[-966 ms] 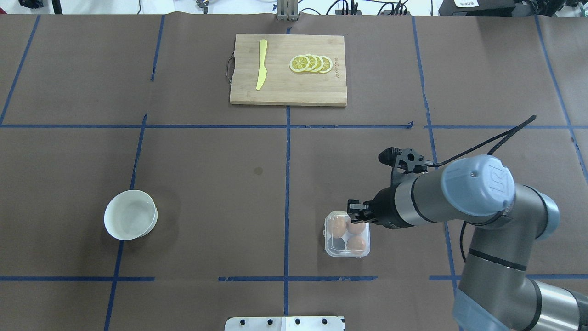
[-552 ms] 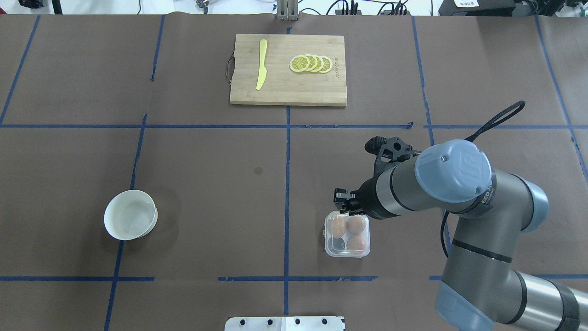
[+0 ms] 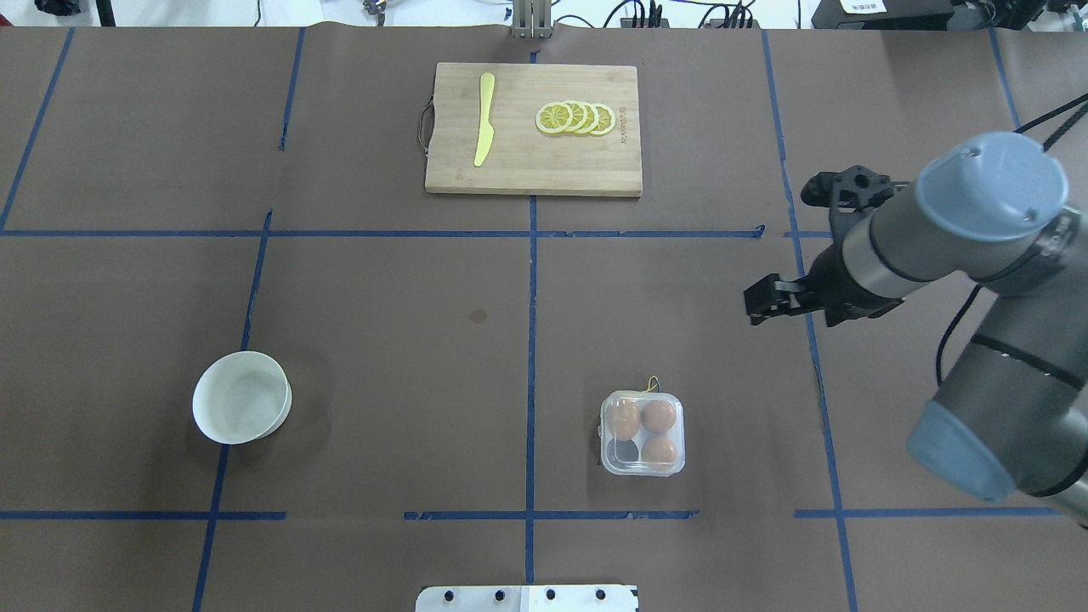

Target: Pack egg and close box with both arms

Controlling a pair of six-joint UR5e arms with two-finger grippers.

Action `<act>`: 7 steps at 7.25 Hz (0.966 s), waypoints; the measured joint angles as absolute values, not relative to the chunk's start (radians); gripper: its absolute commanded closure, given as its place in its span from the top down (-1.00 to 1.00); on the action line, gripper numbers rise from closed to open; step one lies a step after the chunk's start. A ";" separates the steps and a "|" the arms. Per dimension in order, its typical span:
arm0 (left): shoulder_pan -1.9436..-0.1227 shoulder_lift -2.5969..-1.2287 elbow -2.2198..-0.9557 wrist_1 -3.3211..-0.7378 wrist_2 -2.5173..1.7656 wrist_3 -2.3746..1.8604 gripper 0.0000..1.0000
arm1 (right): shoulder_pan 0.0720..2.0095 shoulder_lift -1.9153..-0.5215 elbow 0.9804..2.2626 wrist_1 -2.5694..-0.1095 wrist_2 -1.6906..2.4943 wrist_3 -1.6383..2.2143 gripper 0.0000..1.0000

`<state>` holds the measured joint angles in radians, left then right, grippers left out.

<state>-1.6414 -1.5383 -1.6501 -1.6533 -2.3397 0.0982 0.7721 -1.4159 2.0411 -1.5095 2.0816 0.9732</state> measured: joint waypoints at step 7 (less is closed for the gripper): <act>-1.641 -1.527 -1.651 -1.653 -2.340 0.098 1.00 | 1.452 -1.660 1.793 -1.653 2.194 -0.067 1.00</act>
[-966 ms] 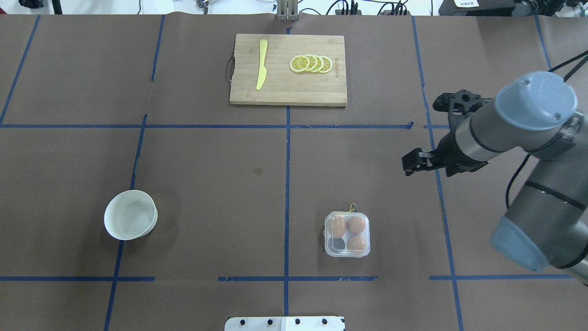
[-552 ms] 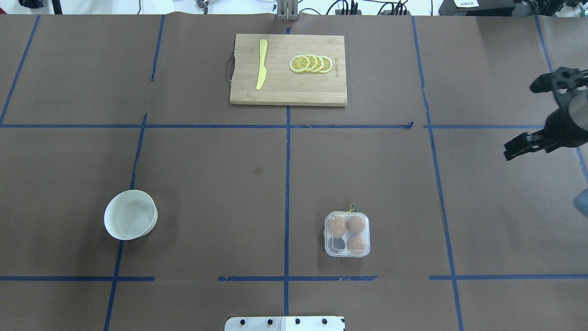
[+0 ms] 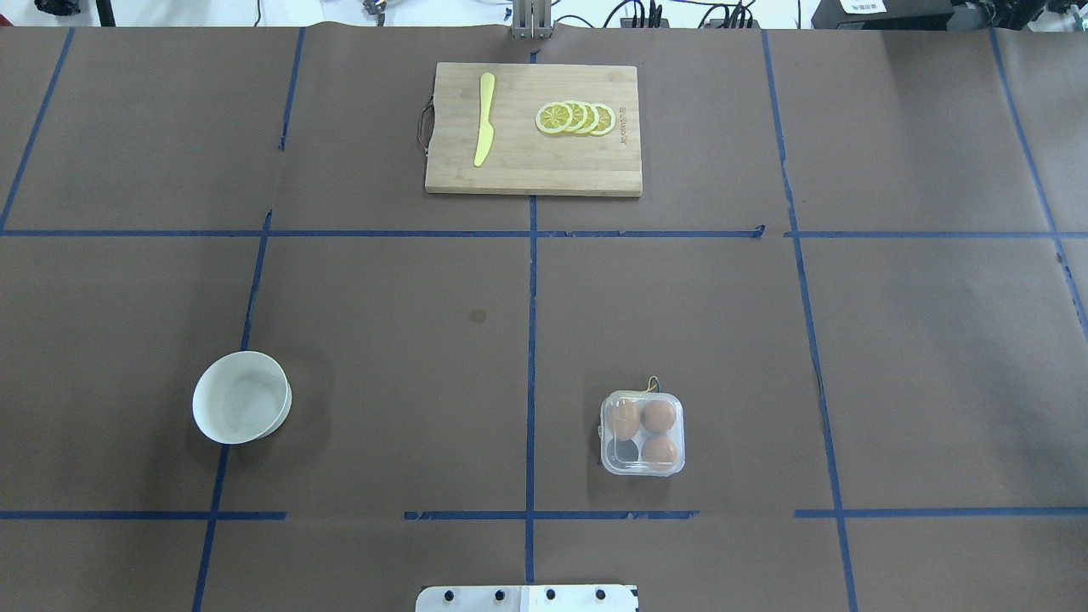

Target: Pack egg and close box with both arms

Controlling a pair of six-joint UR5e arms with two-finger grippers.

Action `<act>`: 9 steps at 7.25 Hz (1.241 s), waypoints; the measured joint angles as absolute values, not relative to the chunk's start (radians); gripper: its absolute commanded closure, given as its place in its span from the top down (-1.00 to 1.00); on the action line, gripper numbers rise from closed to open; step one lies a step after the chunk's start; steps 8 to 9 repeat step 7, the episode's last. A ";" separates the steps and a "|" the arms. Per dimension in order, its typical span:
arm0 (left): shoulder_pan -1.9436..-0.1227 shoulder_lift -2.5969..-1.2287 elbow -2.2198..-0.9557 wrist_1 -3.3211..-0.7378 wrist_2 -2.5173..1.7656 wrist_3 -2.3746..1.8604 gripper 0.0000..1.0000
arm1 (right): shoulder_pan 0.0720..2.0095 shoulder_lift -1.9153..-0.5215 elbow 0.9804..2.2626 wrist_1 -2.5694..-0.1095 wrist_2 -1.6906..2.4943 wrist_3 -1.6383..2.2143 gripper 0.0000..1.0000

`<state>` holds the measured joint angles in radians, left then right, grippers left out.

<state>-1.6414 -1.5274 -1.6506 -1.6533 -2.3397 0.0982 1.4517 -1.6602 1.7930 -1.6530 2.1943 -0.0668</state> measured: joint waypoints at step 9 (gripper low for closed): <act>-1.640 -1.517 -1.649 -1.650 -2.339 0.098 1.00 | 1.490 -1.706 1.760 -1.654 2.194 -0.083 1.00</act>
